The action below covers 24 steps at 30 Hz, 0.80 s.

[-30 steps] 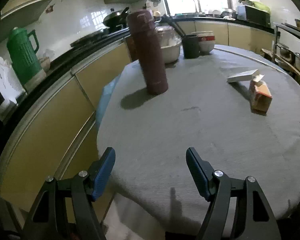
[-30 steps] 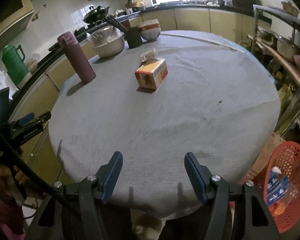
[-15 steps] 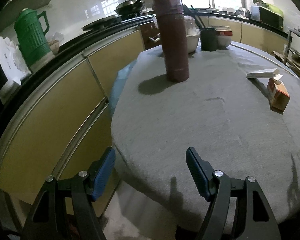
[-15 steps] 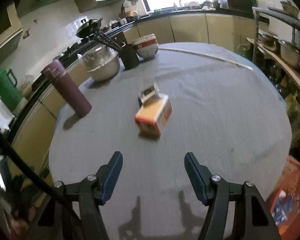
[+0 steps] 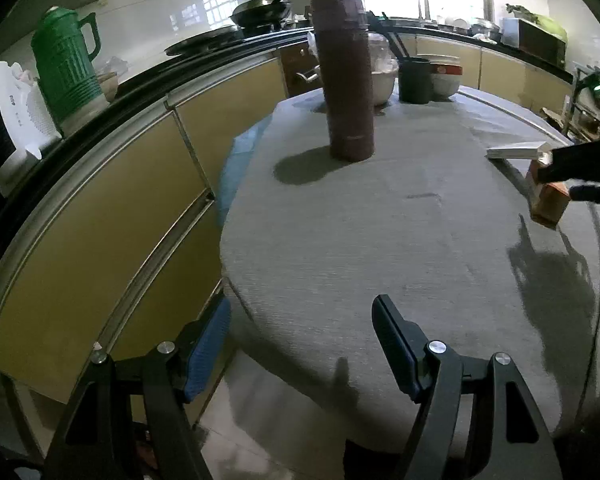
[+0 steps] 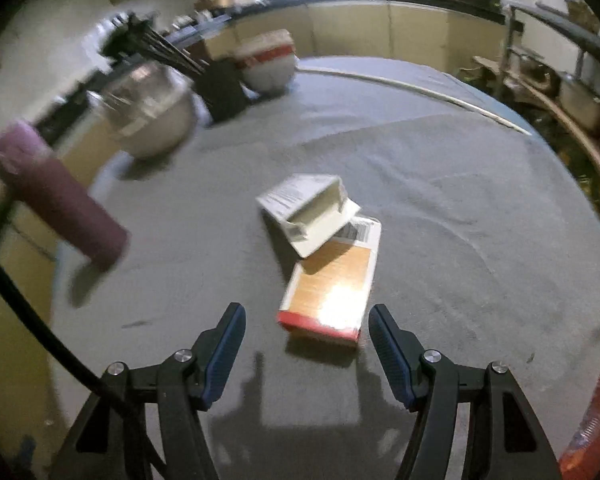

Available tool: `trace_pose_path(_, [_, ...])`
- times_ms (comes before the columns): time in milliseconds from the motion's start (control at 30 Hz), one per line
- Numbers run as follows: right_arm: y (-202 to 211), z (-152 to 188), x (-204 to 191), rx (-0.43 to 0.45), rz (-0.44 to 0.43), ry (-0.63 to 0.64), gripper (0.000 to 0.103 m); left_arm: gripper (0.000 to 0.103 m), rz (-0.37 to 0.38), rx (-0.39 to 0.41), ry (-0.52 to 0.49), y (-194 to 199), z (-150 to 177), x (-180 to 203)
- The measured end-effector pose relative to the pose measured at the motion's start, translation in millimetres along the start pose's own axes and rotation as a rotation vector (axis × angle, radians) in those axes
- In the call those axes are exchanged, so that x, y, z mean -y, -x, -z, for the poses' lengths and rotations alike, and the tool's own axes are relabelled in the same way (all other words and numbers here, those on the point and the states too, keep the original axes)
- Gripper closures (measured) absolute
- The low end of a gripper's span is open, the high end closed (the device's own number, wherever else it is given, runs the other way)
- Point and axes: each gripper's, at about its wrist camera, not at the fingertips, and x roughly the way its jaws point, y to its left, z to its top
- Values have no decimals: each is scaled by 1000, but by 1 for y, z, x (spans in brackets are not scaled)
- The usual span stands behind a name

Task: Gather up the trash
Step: 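Grasp the white-orange medicine box with the right tool and lift it, then grasp the white leaflet with the left tool while the right tool holds the box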

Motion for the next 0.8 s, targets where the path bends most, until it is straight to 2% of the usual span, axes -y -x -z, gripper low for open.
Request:
trace_pose_path(100, [-13, 1, 3, -8, 40, -38, 37, 29, 5, 3, -11, 3, 1, 4])
trace_pose_path(133, [-16, 2, 5, -6, 47, -46, 50, 29, 7, 3, -14, 4, 1, 6])
trace_pose_path(167, [-16, 3, 7, 0, 62, -42, 55, 29, 10, 2, -19, 5, 1, 8])
trace_pose_path(233, [-12, 7, 13, 18, 56, -34, 56, 29, 13, 3, -27, 6, 1, 11])
trace_pose_path(333, [-3, 16, 31, 26, -4, -50, 56, 29, 18, 4, -37, 7, -2, 18])
trace_pose_path(533, [21, 44, 66, 52, -35, -11, 56, 29, 67, 15, -54, 10, -20, 39])
trace_pose_path(667, [39, 67, 90, 67, -49, -6, 56, 29, 163, -2, -62, 6, -50, 62])
trace_pose_path(800, [54, 87, 112, 80, -55, -11, 56, 28, 225, -13, -89, -3, -82, 98])
